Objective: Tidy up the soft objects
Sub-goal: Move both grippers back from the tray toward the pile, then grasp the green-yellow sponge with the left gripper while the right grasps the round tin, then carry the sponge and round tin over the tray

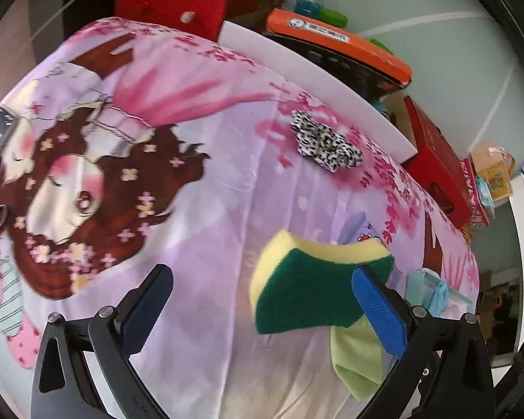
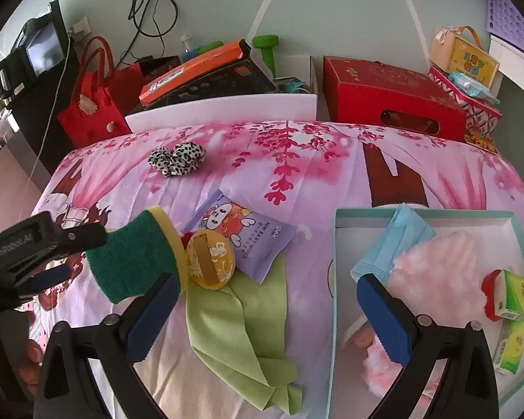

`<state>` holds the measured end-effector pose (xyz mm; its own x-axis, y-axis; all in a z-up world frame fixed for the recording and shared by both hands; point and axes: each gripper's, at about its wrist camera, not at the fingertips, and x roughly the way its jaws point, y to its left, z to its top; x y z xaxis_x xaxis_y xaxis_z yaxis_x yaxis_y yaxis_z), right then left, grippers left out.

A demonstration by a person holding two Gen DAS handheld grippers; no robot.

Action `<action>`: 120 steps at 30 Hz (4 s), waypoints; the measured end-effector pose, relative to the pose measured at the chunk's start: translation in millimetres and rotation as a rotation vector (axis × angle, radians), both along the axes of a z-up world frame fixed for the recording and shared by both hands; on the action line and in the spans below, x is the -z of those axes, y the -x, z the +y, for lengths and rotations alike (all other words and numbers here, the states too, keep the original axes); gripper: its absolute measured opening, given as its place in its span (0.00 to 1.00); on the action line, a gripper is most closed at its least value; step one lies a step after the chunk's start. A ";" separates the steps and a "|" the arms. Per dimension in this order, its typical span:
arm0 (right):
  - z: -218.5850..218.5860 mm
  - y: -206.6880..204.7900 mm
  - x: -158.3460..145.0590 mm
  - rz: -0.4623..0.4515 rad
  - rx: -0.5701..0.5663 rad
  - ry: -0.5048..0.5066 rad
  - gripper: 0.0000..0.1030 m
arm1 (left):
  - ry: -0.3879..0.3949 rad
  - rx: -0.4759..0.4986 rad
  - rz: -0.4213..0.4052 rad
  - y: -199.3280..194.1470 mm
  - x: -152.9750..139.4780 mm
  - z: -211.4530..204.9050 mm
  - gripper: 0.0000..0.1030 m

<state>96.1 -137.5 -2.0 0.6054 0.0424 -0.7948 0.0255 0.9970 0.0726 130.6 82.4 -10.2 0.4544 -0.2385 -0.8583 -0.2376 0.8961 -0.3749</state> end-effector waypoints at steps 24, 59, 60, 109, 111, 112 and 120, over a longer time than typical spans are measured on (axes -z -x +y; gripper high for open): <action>4.2 -3.9 8.9 0.017 -0.017 0.024 1.00 | 0.172 0.034 -0.021 -7.8 15.9 -4.8 0.41; 62.1 -32.7 54.6 0.019 -0.175 0.185 0.67 | 0.219 -0.031 -0.110 5.9 -14.4 28.4 0.25; 62.9 -33.3 55.9 0.021 -0.176 0.189 0.65 | 0.219 -0.030 -0.110 5.8 -14.3 28.4 0.25; -7.8 16.4 -38.6 -0.151 -0.050 0.017 0.47 | 0.132 0.088 -0.229 16.9 -59.6 -16.6 0.25; -18.0 20.8 -42.6 -0.151 -0.022 0.016 0.47 | 0.130 0.108 -0.238 17.7 -62.8 -23.7 0.25; -22.6 22.9 -44.0 -0.151 -0.009 0.015 0.47 | 0.131 0.117 -0.242 18.0 -64.4 -27.2 0.25; -67.0 37.1 -56.9 -0.158 0.105 0.005 0.47 | 0.138 0.226 -0.271 21.3 -80.2 -65.2 0.25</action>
